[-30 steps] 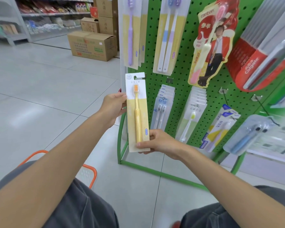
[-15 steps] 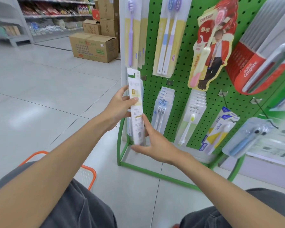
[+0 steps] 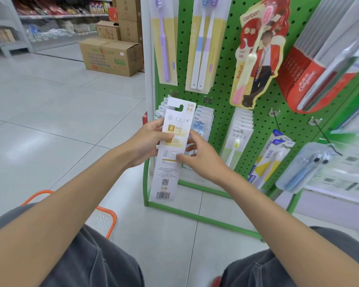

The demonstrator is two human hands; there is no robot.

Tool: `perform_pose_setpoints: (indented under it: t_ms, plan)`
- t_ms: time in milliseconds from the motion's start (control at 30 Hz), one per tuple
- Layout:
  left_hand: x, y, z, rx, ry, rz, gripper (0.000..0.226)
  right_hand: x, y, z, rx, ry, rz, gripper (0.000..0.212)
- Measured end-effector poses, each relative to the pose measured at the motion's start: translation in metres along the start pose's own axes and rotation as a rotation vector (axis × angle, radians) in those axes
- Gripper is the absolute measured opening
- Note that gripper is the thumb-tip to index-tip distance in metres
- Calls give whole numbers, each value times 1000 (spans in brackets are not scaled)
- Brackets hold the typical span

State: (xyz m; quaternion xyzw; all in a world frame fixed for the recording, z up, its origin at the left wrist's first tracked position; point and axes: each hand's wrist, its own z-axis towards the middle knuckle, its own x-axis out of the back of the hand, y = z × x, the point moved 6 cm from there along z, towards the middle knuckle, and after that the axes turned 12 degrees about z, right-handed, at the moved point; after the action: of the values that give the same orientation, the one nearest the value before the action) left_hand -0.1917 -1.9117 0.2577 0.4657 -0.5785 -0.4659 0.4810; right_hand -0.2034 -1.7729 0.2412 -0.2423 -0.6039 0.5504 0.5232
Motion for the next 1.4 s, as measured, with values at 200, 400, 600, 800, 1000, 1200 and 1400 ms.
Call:
perform_pose_setpoints:
  t_ms: [200, 400, 600, 800, 1000, 1200, 1400]
  plan:
    - [-2, -1, -5, -15, 9, 151, 39, 20, -10, 5, -47, 122, 283, 14]
    - [9, 16, -14, -201, 153, 432, 35, 17, -14, 5, -48, 7, 353, 21]
    - [11, 20, -18, -248, 224, 449, 33, 14, -12, 5, -74, -33, 400, 21]
    - [12, 18, -17, -240, 221, 478, 32, 13, -10, 3, -107, -27, 408, 19]
    - [7, 14, -17, -254, 232, 516, 34, 12, -12, 1, -139, 42, 565, 24]
    - [-5, 11, -17, -282, 79, 622, 38, 19, -15, 2, -204, 173, 721, 44]
    - [-6, 1, -10, -160, -29, 551, 84, 22, -16, 4, -224, 155, 755, 17]
